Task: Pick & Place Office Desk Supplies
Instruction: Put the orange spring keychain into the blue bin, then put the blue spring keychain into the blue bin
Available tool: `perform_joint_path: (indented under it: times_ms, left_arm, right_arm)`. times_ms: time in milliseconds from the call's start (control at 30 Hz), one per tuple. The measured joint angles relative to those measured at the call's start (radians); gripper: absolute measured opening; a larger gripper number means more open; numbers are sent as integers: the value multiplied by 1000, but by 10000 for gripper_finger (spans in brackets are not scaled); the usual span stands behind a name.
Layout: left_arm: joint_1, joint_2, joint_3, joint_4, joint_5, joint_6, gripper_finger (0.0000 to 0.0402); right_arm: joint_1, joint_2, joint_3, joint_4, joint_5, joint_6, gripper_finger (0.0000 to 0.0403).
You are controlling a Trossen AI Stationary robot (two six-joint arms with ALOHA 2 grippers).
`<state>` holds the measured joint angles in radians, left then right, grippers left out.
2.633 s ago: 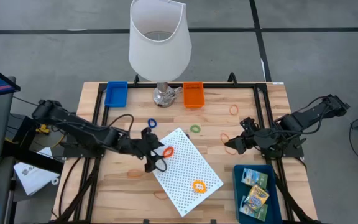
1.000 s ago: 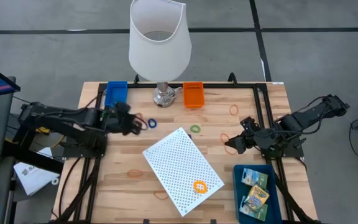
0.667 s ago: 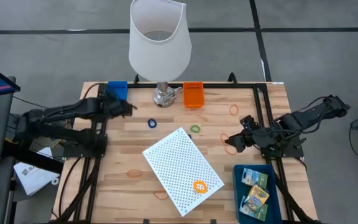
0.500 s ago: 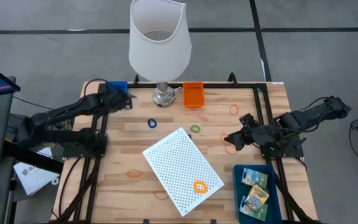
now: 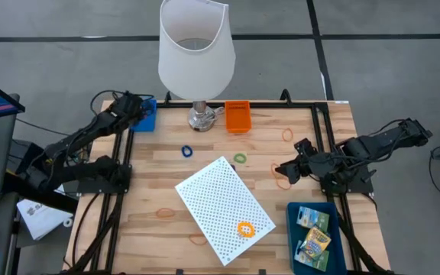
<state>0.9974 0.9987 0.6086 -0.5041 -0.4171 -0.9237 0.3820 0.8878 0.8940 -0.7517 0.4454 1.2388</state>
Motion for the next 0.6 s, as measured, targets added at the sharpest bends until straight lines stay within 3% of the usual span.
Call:
perform_joint_path:
  times_ms: [300,600]
  left_arm:
    - [53,0,0,27,7,0,19]
    - [52,-1,0,131,7,0,118]
  right_arm:
    - [-15,0,0,-3,1,2,194]
    - [-24,0,0,-3,1,2,194]
